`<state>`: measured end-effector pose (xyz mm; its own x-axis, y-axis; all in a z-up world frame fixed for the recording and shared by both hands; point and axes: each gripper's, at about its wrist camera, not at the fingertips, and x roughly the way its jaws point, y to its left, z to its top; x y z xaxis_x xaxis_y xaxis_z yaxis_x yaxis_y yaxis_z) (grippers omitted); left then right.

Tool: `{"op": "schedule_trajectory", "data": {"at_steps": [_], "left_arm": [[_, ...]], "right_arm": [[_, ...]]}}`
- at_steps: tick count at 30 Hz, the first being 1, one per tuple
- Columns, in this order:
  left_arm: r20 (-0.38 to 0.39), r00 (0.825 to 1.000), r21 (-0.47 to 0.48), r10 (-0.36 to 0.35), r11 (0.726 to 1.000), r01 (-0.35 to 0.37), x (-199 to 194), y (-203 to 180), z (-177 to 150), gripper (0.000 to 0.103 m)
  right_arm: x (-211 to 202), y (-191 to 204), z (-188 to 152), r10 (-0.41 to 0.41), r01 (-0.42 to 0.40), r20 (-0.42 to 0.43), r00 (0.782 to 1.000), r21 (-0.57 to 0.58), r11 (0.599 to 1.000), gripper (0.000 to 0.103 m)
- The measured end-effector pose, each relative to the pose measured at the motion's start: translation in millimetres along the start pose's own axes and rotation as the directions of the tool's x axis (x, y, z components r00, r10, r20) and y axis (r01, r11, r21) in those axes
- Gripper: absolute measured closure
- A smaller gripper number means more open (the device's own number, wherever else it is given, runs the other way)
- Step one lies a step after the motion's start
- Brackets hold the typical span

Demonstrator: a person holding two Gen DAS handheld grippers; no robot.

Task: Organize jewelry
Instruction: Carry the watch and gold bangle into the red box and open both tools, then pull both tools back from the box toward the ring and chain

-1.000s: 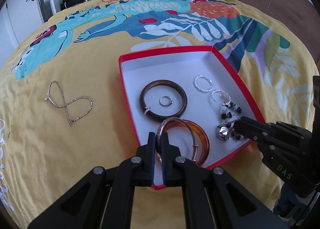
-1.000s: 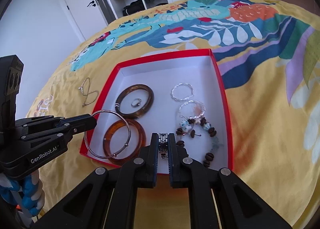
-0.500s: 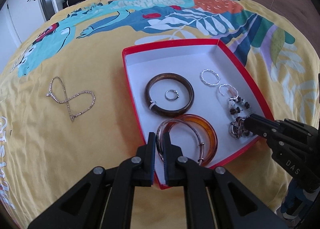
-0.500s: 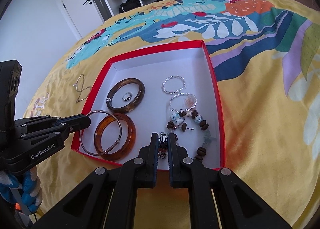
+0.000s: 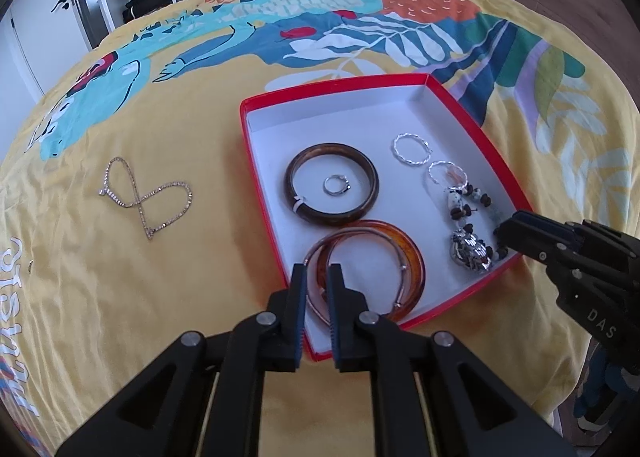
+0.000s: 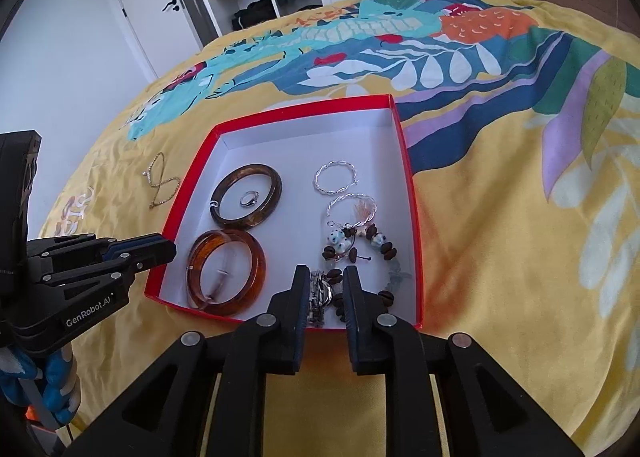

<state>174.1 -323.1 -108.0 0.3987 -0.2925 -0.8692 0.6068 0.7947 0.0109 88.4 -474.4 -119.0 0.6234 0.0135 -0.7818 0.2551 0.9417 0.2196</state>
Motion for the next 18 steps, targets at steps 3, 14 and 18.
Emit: {"op": "schedule_trajectory", "data": {"at_steps": [3,14,18], "left_arm": [[0.004,1.000,0.003,-0.003,1.000,0.003,-4,-2,0,0.084],[0.050,0.999,0.018,0.009,1.000,-0.010,-33,-13,-4,0.078],[0.073,0.997,0.029,0.023,0.999,-0.025,-48,-17,-8,0.078]], "right_arm": [[-4,1,0,-0.003,0.003,0.005,1.000,-0.001,1.000,0.081],[-28,3,0,-0.019,0.019,0.038,0.999,0.000,1.000,0.072],[-39,4,1,-0.021,0.021,0.053,0.998,0.001,1.000,0.070]]}}
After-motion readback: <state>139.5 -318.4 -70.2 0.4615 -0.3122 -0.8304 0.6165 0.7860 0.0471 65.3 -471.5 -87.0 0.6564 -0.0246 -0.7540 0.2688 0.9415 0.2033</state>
